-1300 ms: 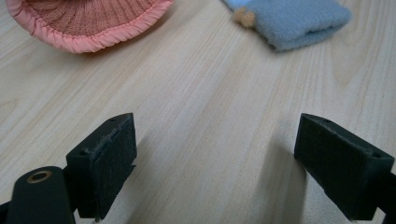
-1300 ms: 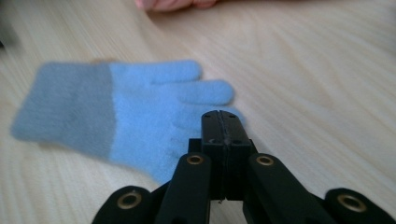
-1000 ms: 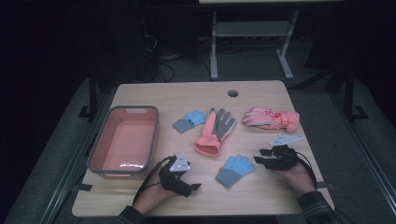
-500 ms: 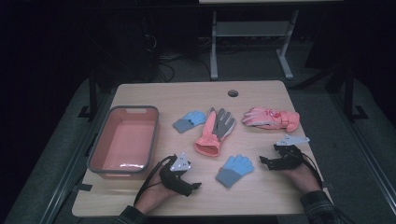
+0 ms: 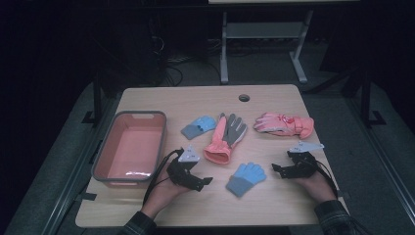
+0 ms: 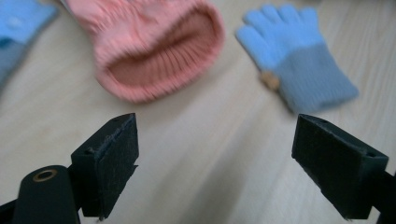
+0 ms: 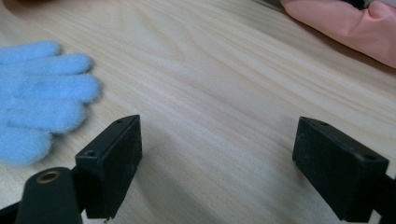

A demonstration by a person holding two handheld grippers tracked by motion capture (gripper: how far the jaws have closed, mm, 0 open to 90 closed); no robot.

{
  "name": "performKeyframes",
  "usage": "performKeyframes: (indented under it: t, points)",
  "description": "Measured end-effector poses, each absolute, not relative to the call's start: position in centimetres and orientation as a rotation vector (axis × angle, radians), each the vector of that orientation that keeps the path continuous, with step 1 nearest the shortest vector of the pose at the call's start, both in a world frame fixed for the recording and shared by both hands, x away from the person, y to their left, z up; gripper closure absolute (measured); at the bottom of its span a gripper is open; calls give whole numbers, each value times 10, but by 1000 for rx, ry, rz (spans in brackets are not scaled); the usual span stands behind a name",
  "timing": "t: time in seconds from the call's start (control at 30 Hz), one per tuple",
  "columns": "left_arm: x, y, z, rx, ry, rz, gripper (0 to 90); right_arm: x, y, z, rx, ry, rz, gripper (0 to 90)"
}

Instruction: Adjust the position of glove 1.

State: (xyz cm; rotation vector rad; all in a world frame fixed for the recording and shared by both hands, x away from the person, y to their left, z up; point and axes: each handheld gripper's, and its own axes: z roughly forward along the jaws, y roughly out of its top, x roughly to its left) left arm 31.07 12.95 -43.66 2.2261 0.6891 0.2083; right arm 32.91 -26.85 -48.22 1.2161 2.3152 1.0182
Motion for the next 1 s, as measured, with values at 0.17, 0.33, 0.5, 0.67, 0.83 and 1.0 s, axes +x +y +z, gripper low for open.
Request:
performKeyframes:
  t: [0.17,0.33,0.5,0.67,0.83,1.0]
  points:
    - [324,125,-420,2223,700,245,167,329,-268,-482,1218,2314,1018,152]
    - [341,117,-406,2241,710,302,177,329,-268,-482,1218,2314,1018,152]
    - [361,114,-397,2225,747,335,251,329,-268,-482,1219,2314,1018,152]
    - [384,112,-391,2226,770,373,539,329,-269,-482,1217,2314,1019,152]
    - [407,106,-397,2237,845,378,894,329,-269,-482,1216,2313,1019,152]
    - [427,100,-418,2274,900,331,896,329,-268,-482,1218,2313,1019,152]
